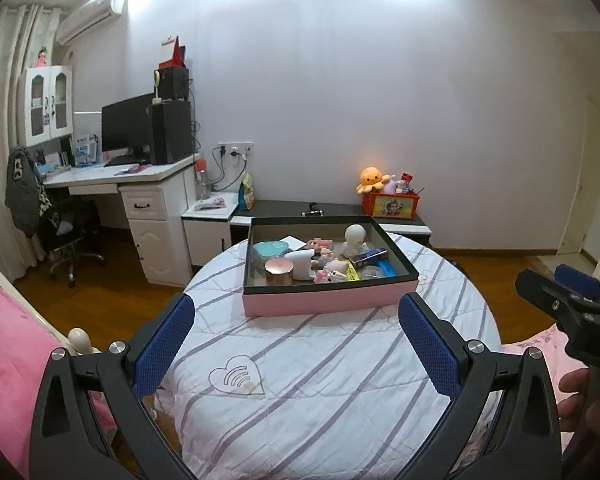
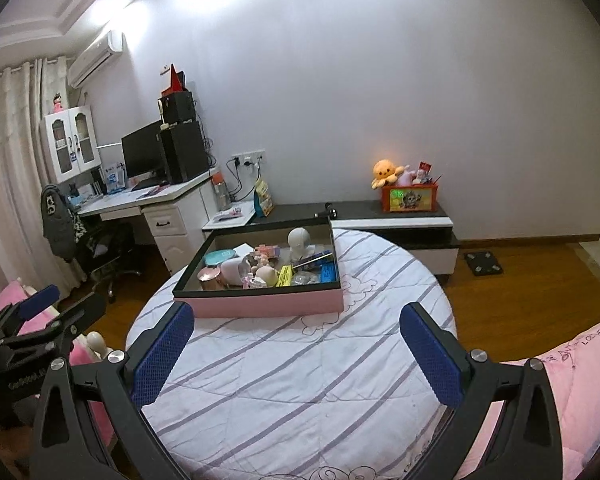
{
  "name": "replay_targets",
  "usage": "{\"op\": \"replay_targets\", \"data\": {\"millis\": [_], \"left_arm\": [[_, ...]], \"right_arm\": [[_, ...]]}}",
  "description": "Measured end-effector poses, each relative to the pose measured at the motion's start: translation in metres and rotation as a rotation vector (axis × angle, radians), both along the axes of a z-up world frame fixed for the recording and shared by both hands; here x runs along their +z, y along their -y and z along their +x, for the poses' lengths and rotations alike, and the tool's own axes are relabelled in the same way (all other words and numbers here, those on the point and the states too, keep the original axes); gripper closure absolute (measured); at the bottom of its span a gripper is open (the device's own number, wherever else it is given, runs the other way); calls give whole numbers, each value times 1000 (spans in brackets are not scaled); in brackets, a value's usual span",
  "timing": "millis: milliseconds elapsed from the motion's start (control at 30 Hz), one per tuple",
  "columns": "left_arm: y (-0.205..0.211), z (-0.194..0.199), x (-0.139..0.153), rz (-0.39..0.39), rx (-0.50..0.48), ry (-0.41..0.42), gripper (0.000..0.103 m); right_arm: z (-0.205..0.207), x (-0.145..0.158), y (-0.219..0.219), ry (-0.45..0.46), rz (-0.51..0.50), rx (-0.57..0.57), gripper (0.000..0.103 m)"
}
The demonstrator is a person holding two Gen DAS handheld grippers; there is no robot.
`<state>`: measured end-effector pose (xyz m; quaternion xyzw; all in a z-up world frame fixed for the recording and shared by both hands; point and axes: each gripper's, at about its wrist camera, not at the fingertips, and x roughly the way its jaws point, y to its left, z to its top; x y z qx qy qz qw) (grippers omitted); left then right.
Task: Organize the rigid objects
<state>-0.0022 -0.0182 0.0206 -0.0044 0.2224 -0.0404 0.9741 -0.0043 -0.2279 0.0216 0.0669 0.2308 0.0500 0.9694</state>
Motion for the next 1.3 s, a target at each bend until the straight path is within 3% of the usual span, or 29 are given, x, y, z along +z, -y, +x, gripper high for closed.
{"op": "replay_targets", "data": {"millis": [1300], "left_arm": [[-5,-6,11,-26,18,-15,0]], "right_arm": [[-10,5,-7,11,-16,5,0]]}}
